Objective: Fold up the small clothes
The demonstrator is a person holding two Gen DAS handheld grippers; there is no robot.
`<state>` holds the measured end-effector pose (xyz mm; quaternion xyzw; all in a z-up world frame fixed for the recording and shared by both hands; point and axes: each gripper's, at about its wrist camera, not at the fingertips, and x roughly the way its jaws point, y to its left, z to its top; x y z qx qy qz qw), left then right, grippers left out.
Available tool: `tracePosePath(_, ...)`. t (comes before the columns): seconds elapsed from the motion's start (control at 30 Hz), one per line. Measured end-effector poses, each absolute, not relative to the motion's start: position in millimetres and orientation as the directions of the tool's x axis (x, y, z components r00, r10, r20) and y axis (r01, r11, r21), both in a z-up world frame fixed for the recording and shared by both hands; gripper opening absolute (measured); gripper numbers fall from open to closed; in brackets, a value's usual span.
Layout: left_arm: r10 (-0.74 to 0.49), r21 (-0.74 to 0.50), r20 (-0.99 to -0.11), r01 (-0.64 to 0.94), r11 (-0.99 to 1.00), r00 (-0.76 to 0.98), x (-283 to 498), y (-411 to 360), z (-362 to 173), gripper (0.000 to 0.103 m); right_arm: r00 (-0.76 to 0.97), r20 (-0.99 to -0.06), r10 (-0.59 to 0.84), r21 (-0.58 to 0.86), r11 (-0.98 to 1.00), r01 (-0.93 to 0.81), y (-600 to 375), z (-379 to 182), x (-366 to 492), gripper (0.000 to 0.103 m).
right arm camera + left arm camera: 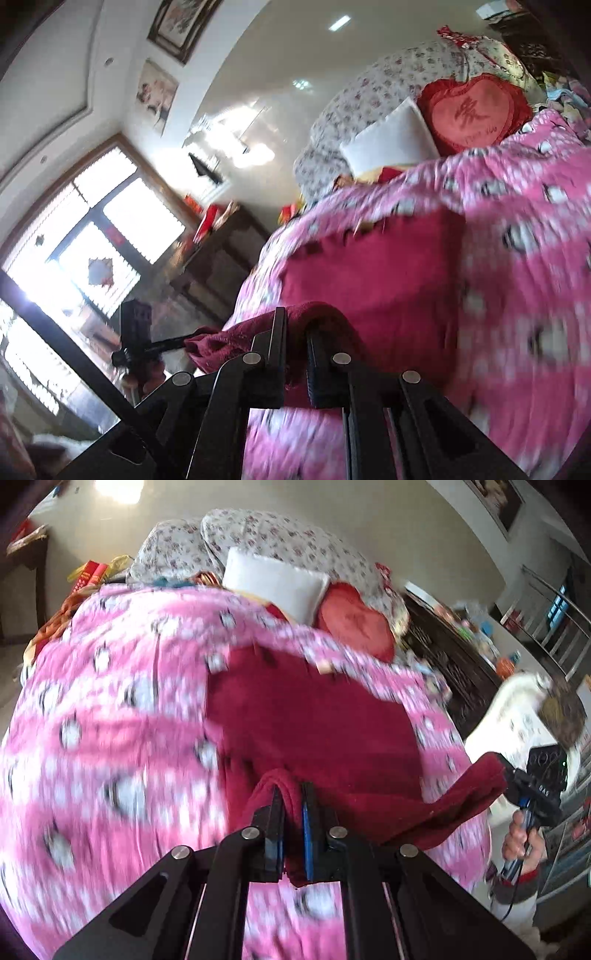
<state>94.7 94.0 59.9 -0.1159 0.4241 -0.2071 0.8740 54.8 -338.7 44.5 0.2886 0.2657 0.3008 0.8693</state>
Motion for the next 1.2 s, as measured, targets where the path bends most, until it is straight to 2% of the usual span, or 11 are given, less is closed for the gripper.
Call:
tracePosePath(0.2, -0.364, -0.343, -0.716, 0.154, 0.927, 0.595, 208, 81, 58, 0.007, 0.732, -0.336, 0.592, 0.667, 0.699, -0.259, -353, 43, 156, 0.009)
tracePosePath(0.4, -0.327, -0.357, -0.783, 0.049, 0.933, 0.529, 295, 64, 9, 0.012, 0.708, -0.485, 0.514, 0.676, 0.734, -0.070, -366, -11, 256, 0.012)
tracePosePath(0.47, -0.393, -0.433, -0.777, 0.034, 0.901, 0.492, 304, 72, 1, 0.020, 0.683, -0.505, 0.528, 0.708, 0.706, -0.023, -374, -26, 264, 0.033)
tracePosePath(0.53, -0.431, -0.470, -0.754, 0.052, 0.881, 0.496, 301, 80, 4, 0.028, 0.709, -0.440, 0.551, 0.756, 0.653, -0.038, -386, -25, 252, 0.054)
tracePosePath(0.57, -0.424, -0.461, -0.750, 0.059, 0.886, 0.508, 297, 83, 9, 0.042, 0.729, -0.432, 0.531, 0.748, 0.662, -0.039, -389, -20, 246, 0.062)
tracePosePath(0.6, -0.354, -0.402, -0.757, 0.035, 0.915, 0.549, 289, 86, 17, 0.068, 0.759, -0.437, 0.482, 0.714, 0.700, -0.034, -392, -10, 234, 0.063)
tracePosePath(0.63, -0.303, -0.364, -0.750, 0.015, 0.931, 0.588, 282, 87, 25, 0.073, 0.763, -0.435, 0.478, 0.688, 0.723, -0.060, -389, -3, 227, 0.063)
tracePosePath(0.73, -0.306, -0.339, -0.706, 0.075, 0.938, 0.639, 258, 90, 41, 0.075, 0.733, -0.465, 0.496, 0.585, 0.794, -0.167, -359, 16, 211, 0.063)
tracePosePath(0.9, -0.326, -0.300, -0.730, 0.147, 0.942, 0.600, 253, 63, 30, 0.076, 0.699, -0.547, 0.461, 0.431, 0.871, -0.237, -302, 15, 225, 0.057)
tracePosePath(1.1, -0.197, -0.201, -0.793, 0.057, 0.978, 0.576, 298, 39, -12, 0.076, 0.719, -0.646, 0.256, 0.293, 0.953, -0.076, -288, -18, 291, 0.057)
tracePosePath(1.2, -0.234, -0.274, -0.820, 0.001, 0.962, 0.522, 324, 54, -31, 0.078, 0.660, -0.707, 0.255, 0.327, 0.945, -0.015, -299, -46, 321, 0.056)
